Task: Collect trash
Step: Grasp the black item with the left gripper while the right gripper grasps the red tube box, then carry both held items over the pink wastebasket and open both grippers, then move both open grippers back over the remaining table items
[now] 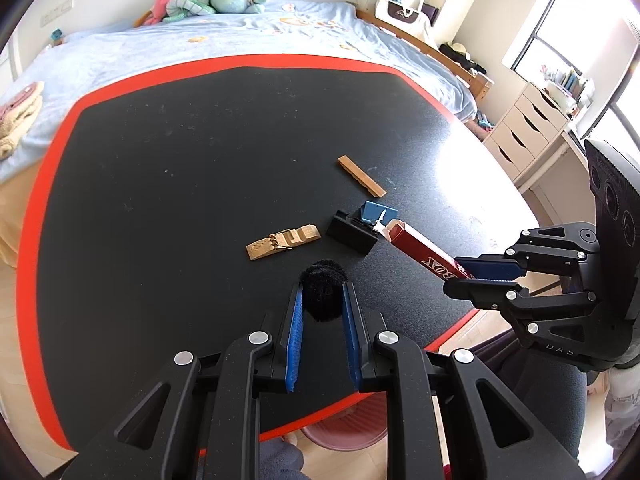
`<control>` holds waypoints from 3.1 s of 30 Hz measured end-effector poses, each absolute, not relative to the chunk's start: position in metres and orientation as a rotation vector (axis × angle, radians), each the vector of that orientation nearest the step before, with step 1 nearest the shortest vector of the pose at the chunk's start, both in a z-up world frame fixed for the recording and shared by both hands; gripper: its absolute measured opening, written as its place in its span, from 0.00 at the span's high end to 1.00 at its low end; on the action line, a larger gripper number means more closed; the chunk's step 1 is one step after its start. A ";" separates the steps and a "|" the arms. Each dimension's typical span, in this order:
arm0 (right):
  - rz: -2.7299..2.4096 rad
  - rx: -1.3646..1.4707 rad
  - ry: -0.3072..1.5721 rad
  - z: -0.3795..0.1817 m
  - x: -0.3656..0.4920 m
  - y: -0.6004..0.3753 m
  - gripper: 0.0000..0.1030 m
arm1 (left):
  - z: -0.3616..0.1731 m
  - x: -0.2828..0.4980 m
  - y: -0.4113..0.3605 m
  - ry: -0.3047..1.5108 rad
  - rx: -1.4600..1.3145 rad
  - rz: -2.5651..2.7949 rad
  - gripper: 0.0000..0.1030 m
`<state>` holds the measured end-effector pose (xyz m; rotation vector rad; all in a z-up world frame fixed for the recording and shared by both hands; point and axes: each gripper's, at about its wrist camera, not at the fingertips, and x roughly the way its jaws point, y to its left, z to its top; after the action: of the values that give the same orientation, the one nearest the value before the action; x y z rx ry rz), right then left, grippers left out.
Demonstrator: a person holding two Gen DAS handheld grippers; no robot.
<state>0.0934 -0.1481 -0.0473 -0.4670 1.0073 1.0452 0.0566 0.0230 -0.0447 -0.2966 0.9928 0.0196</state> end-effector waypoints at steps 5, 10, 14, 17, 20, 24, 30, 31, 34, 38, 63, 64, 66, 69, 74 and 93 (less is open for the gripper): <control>1.036 -0.439 0.984 -0.029 0.081 -0.163 0.85 | -0.031 0.044 0.010 0.973 -0.276 -0.005 0.82; 1.029 -0.418 0.962 -0.012 0.064 -0.180 0.85 | -0.018 0.029 -0.007 0.956 -0.257 -0.032 0.82; 1.025 -0.402 0.961 -0.006 0.049 -0.195 0.85 | -0.015 0.016 -0.019 0.951 -0.246 -0.050 0.82; 1.024 -0.395 0.966 -0.003 0.039 -0.206 0.85 | -0.015 0.007 -0.029 0.952 -0.236 -0.066 0.82; 1.021 -0.389 0.976 -0.003 0.027 -0.213 0.85 | -0.015 -0.002 -0.038 0.955 -0.231 -0.082 0.82; 1.018 -0.382 0.995 -0.007 0.015 -0.222 0.85 | -0.020 -0.013 -0.049 0.967 -0.230 -0.102 0.82; 1.019 -0.377 1.022 -0.018 0.002 -0.230 0.85 | -0.028 -0.027 -0.064 0.982 -0.229 -0.124 0.82; 1.019 -0.377 1.026 -0.020 0.000 -0.231 0.85 | -0.029 -0.028 -0.066 0.984 -0.230 -0.127 0.82; 1.019 -0.376 1.034 -0.024 -0.004 -0.235 0.85 | -0.032 -0.031 -0.071 0.988 -0.232 -0.135 0.82; 1.018 -0.373 1.037 -0.027 -0.008 -0.237 0.85 | -0.032 -0.033 -0.076 0.991 -0.227 -0.143 0.82; 0.931 -0.310 1.071 -0.037 0.005 -0.245 0.03 | -0.032 -0.039 -0.061 0.966 -0.256 -0.068 0.08; 0.930 -0.309 1.071 -0.037 0.005 -0.246 0.03 | -0.032 -0.039 -0.061 0.966 -0.257 -0.067 0.08; 0.927 -0.304 1.072 -0.037 0.006 -0.246 0.03 | -0.033 -0.039 -0.061 0.967 -0.259 -0.067 0.08; 0.922 -0.293 1.071 -0.036 0.008 -0.247 0.03 | -0.032 -0.038 -0.061 0.968 -0.259 -0.066 0.08; 0.918 -0.278 1.067 -0.030 0.013 -0.245 0.03 | -0.029 -0.037 -0.056 0.959 -0.261 -0.065 0.08; 0.911 -0.285 0.992 0.008 0.080 -0.194 0.03 | -0.002 0.007 -0.006 0.917 -0.171 -0.046 0.07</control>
<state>0.0798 -0.1936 0.0084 -0.2848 0.9915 0.9111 0.0067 -0.0060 -0.0023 -0.1710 0.9168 -0.0460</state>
